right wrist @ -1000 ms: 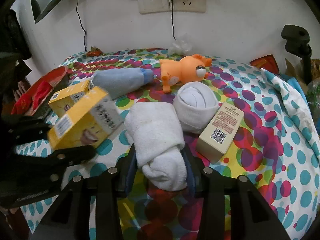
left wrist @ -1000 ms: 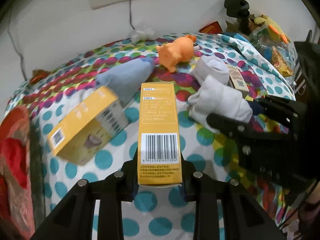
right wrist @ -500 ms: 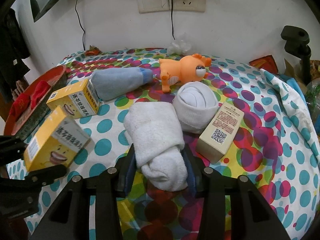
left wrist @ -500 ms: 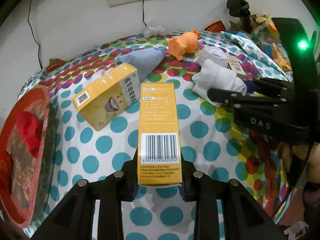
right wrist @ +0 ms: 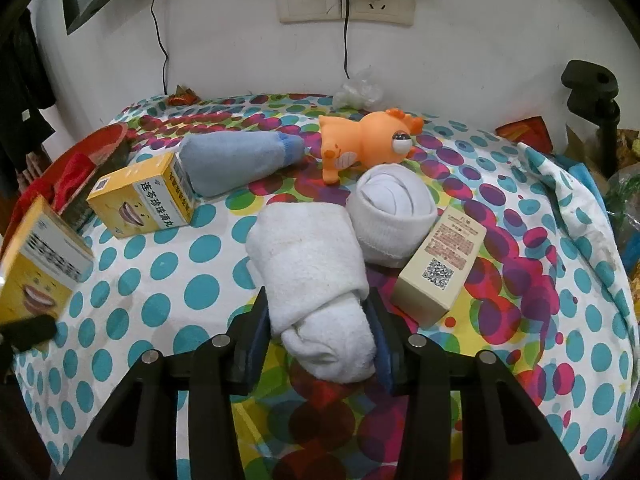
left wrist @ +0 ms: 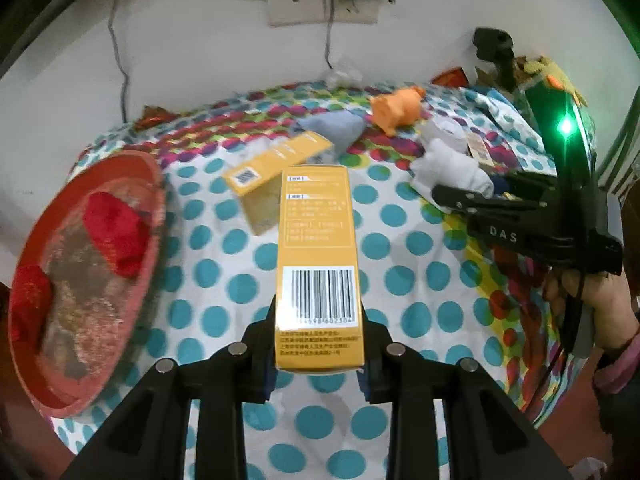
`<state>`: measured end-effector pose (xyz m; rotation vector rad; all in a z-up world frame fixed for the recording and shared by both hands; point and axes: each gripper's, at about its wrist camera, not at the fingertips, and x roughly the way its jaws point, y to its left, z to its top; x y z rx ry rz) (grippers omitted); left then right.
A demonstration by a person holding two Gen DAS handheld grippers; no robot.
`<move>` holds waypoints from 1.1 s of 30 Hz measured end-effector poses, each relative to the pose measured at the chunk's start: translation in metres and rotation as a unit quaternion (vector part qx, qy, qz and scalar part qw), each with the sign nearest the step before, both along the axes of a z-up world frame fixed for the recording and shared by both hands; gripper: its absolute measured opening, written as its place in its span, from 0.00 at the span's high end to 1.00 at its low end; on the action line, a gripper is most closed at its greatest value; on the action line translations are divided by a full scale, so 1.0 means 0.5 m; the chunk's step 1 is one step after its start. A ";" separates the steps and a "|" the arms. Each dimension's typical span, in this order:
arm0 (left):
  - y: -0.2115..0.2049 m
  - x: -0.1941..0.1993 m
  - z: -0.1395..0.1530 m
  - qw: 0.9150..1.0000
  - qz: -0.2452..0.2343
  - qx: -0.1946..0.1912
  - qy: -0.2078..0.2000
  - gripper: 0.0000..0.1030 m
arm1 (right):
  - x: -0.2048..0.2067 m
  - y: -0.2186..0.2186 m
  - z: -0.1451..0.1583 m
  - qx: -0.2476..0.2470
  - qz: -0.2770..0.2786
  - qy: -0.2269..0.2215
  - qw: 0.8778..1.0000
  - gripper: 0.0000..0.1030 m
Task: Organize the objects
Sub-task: 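Lift the yellow box with the left gripper and carry it toward the tray, then move the yellow box over the tray between the red socks with the left gripper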
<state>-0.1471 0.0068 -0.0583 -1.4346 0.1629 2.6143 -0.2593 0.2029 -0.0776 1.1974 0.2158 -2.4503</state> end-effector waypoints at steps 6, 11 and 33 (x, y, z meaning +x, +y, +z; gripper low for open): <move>-0.047 0.011 0.025 1.000 0.018 0.018 0.007 0.70 | 0.001 -0.005 0.000 0.011 0.002 0.003 1.000 0.58; -0.075 0.015 0.039 0.999 0.017 0.026 0.013 0.70 | 0.001 -0.007 0.000 0.013 0.002 0.004 1.000 0.58; -0.256 -0.014 0.053 0.995 0.101 0.011 0.012 0.70 | 0.000 -0.008 0.001 0.015 0.002 0.004 1.000 0.58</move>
